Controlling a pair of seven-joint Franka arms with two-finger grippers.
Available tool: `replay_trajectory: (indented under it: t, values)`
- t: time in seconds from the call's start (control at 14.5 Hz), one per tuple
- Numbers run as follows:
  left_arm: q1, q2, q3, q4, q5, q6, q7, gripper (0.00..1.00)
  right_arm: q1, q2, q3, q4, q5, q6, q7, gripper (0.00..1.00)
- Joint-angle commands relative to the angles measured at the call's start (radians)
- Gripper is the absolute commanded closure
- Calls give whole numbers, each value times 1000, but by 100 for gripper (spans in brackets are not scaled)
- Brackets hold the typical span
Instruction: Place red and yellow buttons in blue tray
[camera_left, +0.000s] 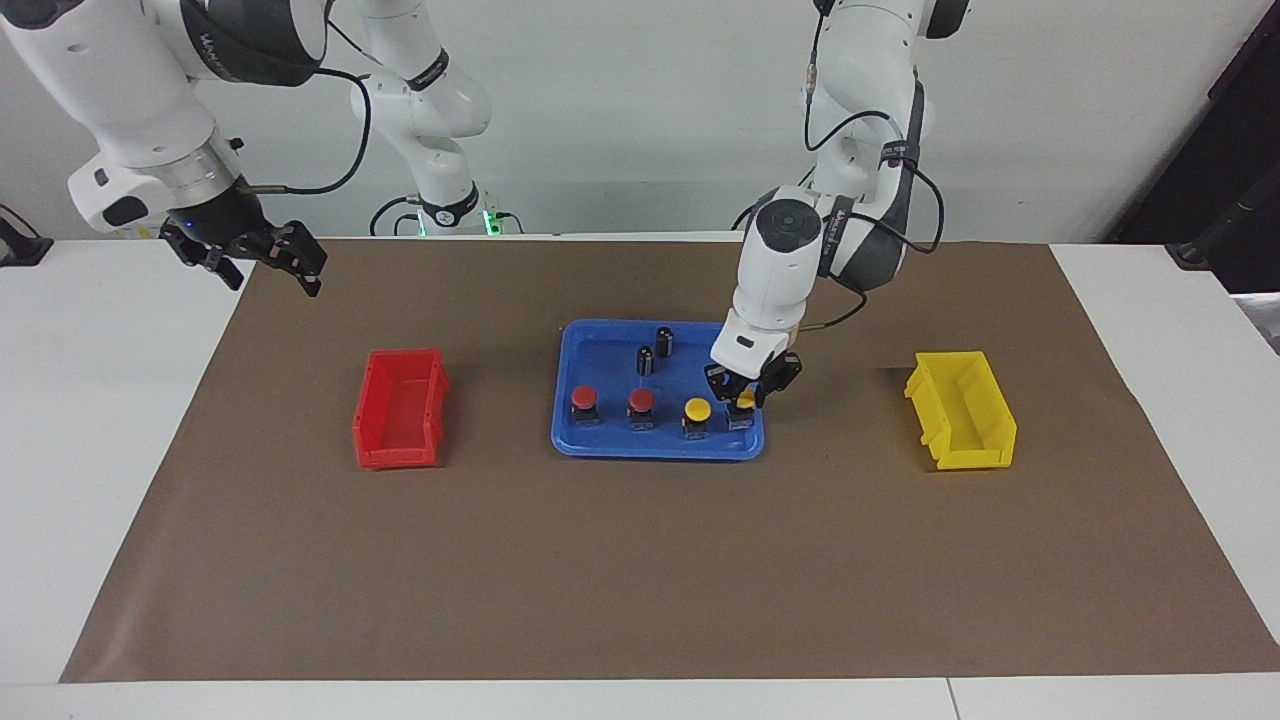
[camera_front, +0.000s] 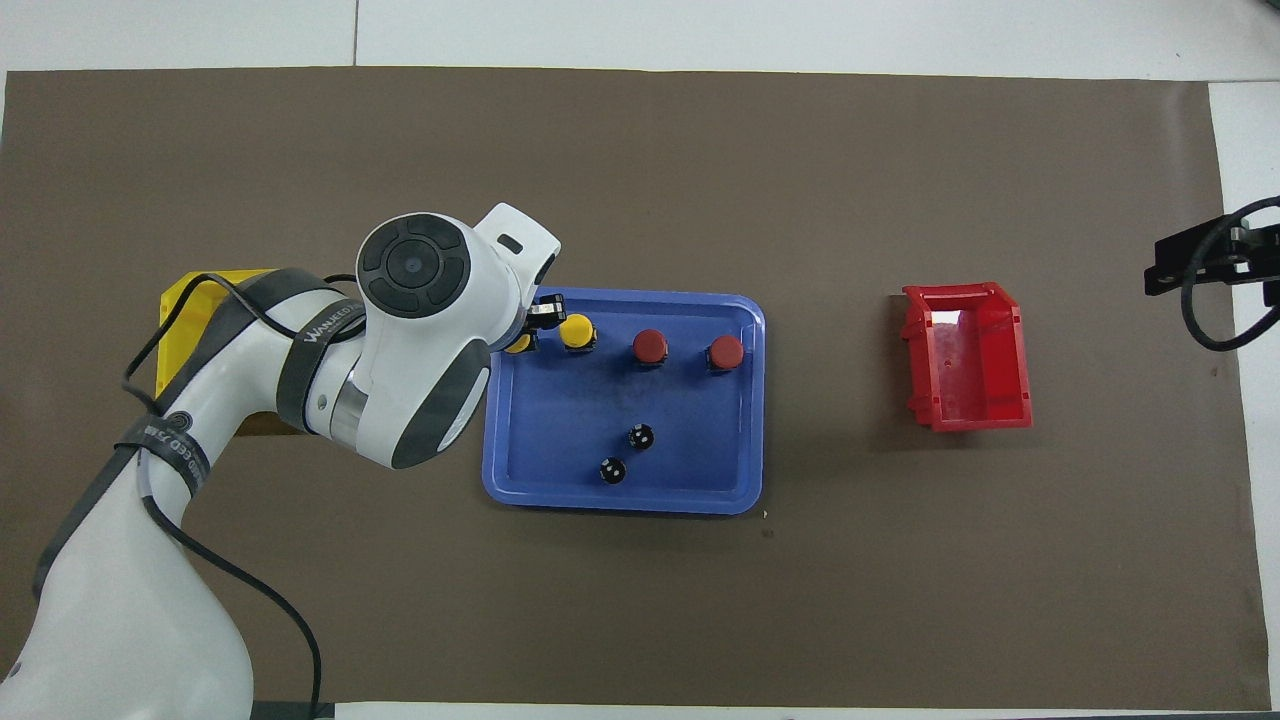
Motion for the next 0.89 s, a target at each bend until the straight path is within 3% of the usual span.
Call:
replay_trajectory:
  t: [0.0,0.07,0.14,0.21,0.48,0.83]
  values:
    - [-24,27,14,-4,-16,51,-4,87,-19,0,13,10,9,-21,-23,0]
    - [-25,27,15,-6,-16,45,-2,36,-19,0,13,10,9,-21,-23,0]
    - [-28,23,15,2,-15,28,-1,7,-19,0,13,7,9,-20,-23,0]
    - [-36,7,18,11,-15,-3,1,0,-18,-1,13,7,9,-18,-20,0]
    - [-3,-97,34,154,-7,-265,83,0,-10,-1,16,2,9,-12,-19,0]
    - [215,-221,34,157,-7,-402,408,0,-12,-1,17,4,9,-17,-20,0]
